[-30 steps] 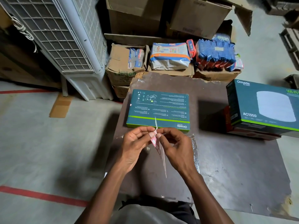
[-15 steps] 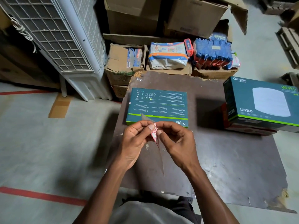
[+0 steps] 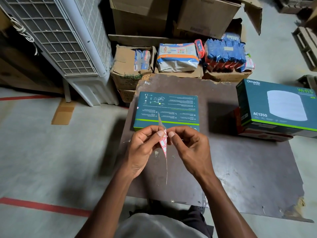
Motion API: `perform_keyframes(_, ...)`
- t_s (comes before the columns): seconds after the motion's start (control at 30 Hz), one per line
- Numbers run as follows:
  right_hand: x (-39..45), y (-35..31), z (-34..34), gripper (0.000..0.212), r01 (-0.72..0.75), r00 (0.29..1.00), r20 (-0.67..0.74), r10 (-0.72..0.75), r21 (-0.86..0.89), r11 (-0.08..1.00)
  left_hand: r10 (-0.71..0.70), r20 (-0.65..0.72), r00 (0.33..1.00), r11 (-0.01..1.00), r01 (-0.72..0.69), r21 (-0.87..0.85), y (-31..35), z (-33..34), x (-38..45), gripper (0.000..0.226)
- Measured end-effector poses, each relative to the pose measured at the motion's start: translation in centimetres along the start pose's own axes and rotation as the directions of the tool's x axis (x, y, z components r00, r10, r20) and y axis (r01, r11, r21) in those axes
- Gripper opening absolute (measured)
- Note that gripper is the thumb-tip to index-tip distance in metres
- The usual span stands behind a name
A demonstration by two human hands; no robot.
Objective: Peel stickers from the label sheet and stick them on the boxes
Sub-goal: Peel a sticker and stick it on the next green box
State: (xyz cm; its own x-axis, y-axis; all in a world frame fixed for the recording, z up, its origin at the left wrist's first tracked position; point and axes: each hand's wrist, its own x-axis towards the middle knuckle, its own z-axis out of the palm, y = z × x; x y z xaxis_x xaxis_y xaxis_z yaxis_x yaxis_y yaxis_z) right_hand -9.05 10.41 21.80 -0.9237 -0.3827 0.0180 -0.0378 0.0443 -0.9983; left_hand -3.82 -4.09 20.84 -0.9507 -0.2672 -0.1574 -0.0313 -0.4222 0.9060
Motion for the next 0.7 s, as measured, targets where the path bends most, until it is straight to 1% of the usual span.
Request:
perform_keyframes(0.03,0.1,-0.1,0.0,0.009,0.003,1.000,-0.006,-0.003,-0.009,1.000,0.009,0.011,1.000,1.000,-0.009,0.019,0.1,0.0,0.0,0.008)
perform_keyframes(0.2,0.1,-0.6,-0.1,0.008,0.031,0.999,-0.015,-0.032,-0.066,0.997,0.051,0.028,0.998,0.995,-0.053,0.080,0.2,-0.3,0.0,0.008)
perform_keyframes(0.3,-0.1,-0.9,-0.1,0.009,0.024,0.999,-0.026,-0.026,-0.090,0.996,0.049,-0.007,0.999,0.996,-0.049,0.071,0.3,-0.4,0.2,0.007)
perform_keyframes(0.37,-0.2,-0.9,0.1,0.009,0.018,0.999,-0.037,-0.022,-0.106,0.994,0.052,-0.031,0.998,0.996,-0.049,0.078,0.2,-0.4,0.4,0.012)
perform_keyframes(0.53,-0.1,-1.2,0.3,0.005,0.026,0.999,-0.045,-0.031,-0.109,0.994,0.060,-0.063,0.996,0.992,-0.052,0.116,-0.2,-0.5,0.7,0.017)
perform_keyframes(0.7,0.0,-0.9,0.3,0.004,0.001,0.999,-0.041,-0.006,-0.132,0.991,0.085,-0.065,0.994,0.985,-0.074,0.155,-0.1,-0.6,0.7,0.016)
